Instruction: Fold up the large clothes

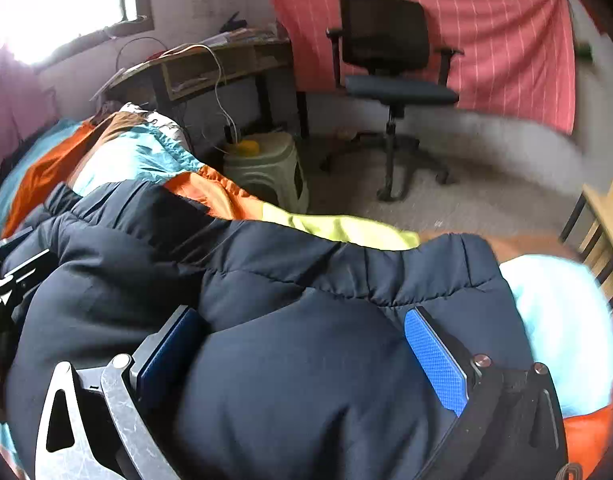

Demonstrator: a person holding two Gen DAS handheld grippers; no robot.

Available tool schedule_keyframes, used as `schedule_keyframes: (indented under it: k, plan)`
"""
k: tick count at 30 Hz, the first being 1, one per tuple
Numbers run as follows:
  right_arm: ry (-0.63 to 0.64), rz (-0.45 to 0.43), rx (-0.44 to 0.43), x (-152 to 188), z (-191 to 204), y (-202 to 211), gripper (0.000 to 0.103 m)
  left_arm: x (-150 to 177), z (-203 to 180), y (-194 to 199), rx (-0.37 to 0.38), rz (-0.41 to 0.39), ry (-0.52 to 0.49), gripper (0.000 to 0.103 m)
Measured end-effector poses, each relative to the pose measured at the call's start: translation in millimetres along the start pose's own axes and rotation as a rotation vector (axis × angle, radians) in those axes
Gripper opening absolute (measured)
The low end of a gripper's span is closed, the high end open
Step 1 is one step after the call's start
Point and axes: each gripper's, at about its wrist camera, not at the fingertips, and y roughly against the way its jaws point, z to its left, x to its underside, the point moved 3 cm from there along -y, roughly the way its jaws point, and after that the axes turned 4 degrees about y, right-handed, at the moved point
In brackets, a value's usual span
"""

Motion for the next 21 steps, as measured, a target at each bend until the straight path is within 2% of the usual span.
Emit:
schedule_keyframes:
  k: [4,7,10,16,21]
  plan:
    - [0.009,0.045,-0.007,-0.3,-1.1,-22.0,0.103,-1.2,-8.3,-12.0,-0.021,0.021,-0.048,0.102]
    - [0.011,0.081,-0.007,-1.4,-3.4,-36.2,0.103,1.2,-5.1,-21.7,-0.008,0.017,-0.031,0.102]
    - [-0.021,0.095,-0.042,1.1,-11.0,-44.8,0.103,3.2,0.3,-27.7,0.009,0.013,-0.004,0.102]
    - [-0.054,0.068,-0.056,7.0,-17.2,-48.5,0.103,4.7,-0.5,-27.1,0.01,-0.012,0.0,0.102]
    - [-0.061,0.026,-0.034,9.0,-14.5,-40.2,0.103,9.9,-4.9,-21.1,-0.005,-0.039,-0.017,0.102]
